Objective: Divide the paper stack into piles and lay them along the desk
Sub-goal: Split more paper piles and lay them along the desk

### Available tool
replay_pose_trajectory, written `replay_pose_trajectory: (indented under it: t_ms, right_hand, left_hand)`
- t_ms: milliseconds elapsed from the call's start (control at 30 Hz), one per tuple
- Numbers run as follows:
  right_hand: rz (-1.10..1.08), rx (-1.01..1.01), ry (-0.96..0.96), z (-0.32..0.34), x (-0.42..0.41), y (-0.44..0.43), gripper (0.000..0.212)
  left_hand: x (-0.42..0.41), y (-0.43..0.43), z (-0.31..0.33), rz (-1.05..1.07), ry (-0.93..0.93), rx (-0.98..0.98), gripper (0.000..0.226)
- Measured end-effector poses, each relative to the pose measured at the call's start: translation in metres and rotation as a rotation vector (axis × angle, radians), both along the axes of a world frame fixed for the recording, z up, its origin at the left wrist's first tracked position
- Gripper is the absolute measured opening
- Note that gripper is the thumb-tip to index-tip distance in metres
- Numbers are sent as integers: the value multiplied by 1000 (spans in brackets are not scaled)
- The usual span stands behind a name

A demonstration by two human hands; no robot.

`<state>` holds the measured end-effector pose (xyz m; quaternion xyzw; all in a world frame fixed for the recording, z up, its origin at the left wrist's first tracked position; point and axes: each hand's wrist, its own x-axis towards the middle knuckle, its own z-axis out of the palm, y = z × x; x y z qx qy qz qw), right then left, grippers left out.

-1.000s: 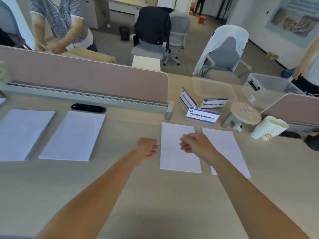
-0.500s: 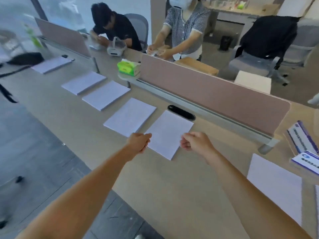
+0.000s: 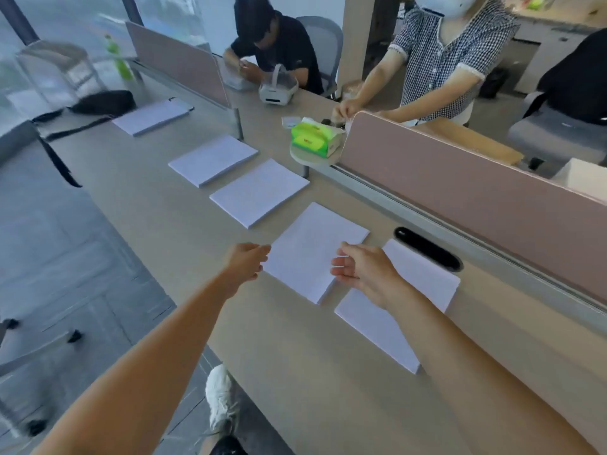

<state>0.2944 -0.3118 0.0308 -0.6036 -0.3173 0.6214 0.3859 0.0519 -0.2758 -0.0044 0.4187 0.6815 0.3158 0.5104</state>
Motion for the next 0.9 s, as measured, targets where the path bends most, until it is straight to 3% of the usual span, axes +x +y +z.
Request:
replay_pose_trajectory:
  t_ms: [167, 333, 433, 533, 767, 900]
  right_hand:
    - [-141, -34, 1, -41, -82, 109, 22]
    - [-252, -190, -93, -82, -131, 187, 26]
    - [-319, -277, -104, -90, -144, 218, 25]
    - [-333, -304, -130, -105, -153, 248, 23]
    - [-429, -390, -104, -123, -140, 282, 20]
    - [-428, -365, -481, -133, -102, 279, 28]
  left_hand:
    - [-62, 121, -38, -108, -36, -5, 18]
    - [-102, 213, -68, -237, 73, -48, 23]
    - [-109, 252, -75, -310, 125, -98, 39]
    - [-106, 282, -85, -369, 115, -164, 22]
    - [-78, 311, -102, -472, 125, -277, 17]
    - [-39, 320, -111, -514, 98, -306, 17]
